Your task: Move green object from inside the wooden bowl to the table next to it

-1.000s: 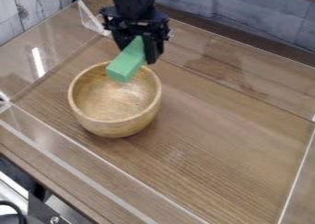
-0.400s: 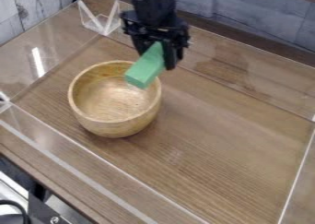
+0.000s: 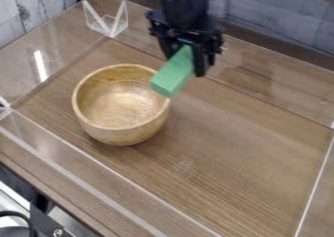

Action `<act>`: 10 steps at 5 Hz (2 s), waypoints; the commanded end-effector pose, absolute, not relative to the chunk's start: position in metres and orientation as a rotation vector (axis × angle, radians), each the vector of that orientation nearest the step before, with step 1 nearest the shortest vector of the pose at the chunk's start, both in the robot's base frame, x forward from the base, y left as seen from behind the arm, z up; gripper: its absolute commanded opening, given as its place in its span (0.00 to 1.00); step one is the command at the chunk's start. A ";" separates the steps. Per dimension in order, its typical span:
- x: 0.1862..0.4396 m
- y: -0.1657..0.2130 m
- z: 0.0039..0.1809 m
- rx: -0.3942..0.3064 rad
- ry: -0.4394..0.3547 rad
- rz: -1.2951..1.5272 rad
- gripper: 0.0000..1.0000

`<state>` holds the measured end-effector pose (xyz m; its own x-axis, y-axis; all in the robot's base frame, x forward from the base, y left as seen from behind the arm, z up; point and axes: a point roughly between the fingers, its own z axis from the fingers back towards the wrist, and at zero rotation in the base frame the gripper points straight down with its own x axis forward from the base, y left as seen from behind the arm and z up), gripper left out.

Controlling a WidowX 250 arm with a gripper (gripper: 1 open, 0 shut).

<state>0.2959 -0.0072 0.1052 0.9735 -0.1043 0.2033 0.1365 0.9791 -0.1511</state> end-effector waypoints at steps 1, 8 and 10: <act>0.301 -0.019 0.102 -0.151 -0.220 -0.132 0.00; 0.279 -0.022 0.089 -0.144 -0.149 0.114 1.00; 0.279 -0.027 0.090 -0.133 -0.131 0.140 1.00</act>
<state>0.2691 -0.0249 0.0752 0.9861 0.1545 0.0609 -0.1455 0.9804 -0.1327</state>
